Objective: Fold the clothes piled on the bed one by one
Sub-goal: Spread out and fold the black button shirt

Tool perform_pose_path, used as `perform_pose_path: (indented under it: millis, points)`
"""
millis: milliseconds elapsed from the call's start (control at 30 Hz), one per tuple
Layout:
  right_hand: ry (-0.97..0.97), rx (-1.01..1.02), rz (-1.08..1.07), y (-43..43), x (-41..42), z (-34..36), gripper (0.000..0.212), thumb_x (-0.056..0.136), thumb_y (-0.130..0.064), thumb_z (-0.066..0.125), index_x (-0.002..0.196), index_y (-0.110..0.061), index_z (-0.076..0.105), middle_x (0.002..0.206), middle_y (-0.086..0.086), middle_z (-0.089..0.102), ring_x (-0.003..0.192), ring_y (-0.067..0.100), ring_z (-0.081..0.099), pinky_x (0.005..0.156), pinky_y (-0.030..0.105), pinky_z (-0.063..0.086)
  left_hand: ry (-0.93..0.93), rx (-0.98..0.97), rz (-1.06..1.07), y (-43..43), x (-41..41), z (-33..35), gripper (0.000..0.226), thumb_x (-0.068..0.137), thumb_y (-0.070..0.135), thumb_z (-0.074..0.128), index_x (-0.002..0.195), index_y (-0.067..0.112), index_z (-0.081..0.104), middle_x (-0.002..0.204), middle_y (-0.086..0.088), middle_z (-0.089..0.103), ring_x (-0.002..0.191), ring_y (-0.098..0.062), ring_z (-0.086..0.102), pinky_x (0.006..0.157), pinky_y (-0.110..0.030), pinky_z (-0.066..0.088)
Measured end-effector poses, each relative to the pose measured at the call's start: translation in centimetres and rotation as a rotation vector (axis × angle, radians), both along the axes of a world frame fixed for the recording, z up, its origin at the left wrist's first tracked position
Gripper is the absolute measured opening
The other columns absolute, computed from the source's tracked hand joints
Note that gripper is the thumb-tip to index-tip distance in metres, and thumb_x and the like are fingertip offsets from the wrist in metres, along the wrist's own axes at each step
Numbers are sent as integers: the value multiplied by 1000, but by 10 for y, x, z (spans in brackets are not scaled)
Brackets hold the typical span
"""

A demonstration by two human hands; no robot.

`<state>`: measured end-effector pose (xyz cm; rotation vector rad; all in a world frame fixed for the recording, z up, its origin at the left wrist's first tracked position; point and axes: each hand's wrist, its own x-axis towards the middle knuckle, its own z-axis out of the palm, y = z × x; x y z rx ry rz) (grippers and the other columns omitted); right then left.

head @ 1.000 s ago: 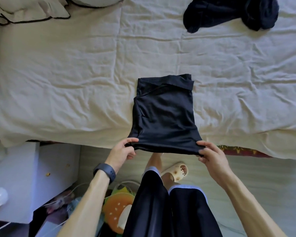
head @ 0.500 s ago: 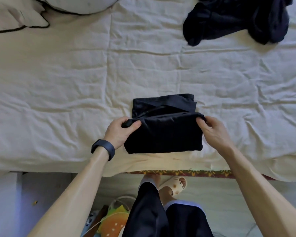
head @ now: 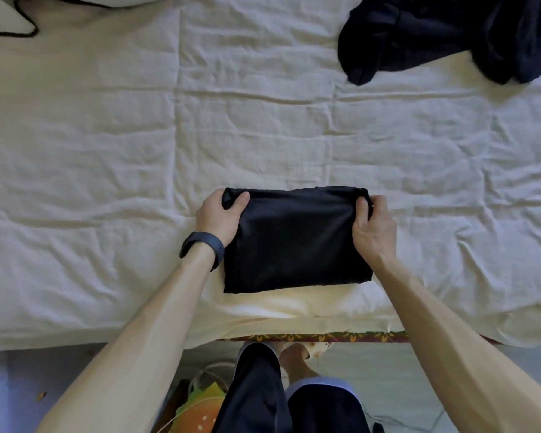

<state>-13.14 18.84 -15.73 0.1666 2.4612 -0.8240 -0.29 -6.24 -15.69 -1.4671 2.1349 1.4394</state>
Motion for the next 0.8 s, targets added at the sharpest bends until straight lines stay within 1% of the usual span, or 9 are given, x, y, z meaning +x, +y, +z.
perform_pose_path:
  millis: [133, 233, 267, 333, 400, 433, 533, 600, 800]
  points:
    - [30, 67, 12, -2, 0, -9, 31, 107, -50, 32, 102, -22, 44, 76, -4, 56, 69, 11, 52, 65, 37, 34, -19, -153, -58, 2, -1, -9, 40, 93, 55, 60, 85, 16, 54, 80, 6, 62, 71, -7, 56, 57, -18, 38]
    - [34, 101, 4, -4, -1, -8, 29, 107, -50, 34, 103, -23, 44, 79, -6, 55, 71, 17, 53, 70, 36, 35, -72, -184, -106, 9, -2, -3, 42, 94, 57, 56, 100, 15, 52, 90, 0, 64, 80, -23, 62, 58, -29, 41]
    - [39, 112, -1, -5, -1, -6, 30, 106, -50, 36, 105, -22, 46, 86, -6, 57, 80, 21, 56, 74, 35, 37, -122, -239, -155, 13, -3, 3, 43, 94, 58, 54, 109, 18, 51, 100, -2, 65, 88, -28, 63, 62, -32, 42]
    - [129, 142, 0, -5, 3, 1, 36, 104, -48, 44, 118, -16, 52, 115, 1, 59, 106, 25, 57, 86, 32, 39, -190, -562, -326, 25, 1, 14, 52, 94, 58, 53, 130, 21, 46, 123, -7, 59, 105, -33, 58, 76, -41, 47]
    - [334, 158, 60, -6, 17, 13, 44, 100, -44, 51, 132, -14, 53, 140, 7, 49, 124, 27, 48, 99, 27, 30, -43, -858, -473, 44, 6, 27, 56, 94, 50, 53, 141, 20, 46, 139, -11, 50, 122, -33, 50, 94, -49, 44]
    - [436, 156, 141, -9, 27, 18, 46, 98, -41, 54, 136, -15, 53, 147, 7, 45, 130, 28, 44, 102, 29, 28, 50, -896, -550, 56, 6, 30, 56, 94, 47, 51, 143, 20, 47, 145, -11, 46, 131, -32, 44, 104, -52, 39]
    - [608, 149, 475, -19, 53, 17, 50, 100, -35, 54, 147, -19, 52, 160, 8, 39, 147, 28, 35, 116, 45, 26, 95, -812, -841, 87, 0, 20, 64, 96, 46, 45, 154, 22, 36, 163, -5, 28, 151, -24, 22, 120, -55, 11]
    - [569, 199, 651, -22, 56, 3, 53, 104, -35, 45, 156, -23, 41, 166, 7, 29, 155, 24, 22, 123, 51, 19, 23, -760, -992, 96, -5, 4, 66, 99, 47, 38, 159, 25, 21, 168, 0, 14, 154, -19, 9, 121, -53, -2]
    - [340, 335, 774, 6, 29, -39, 61, 108, -48, 21, 163, -28, 7, 172, 0, -2, 157, 14, -8, 125, 51, -11, -191, -712, -942, 50, 27, -35, 68, 100, 55, 22, 159, 29, 0, 168, 3, -1, 155, -22, -1, 121, -52, -5]
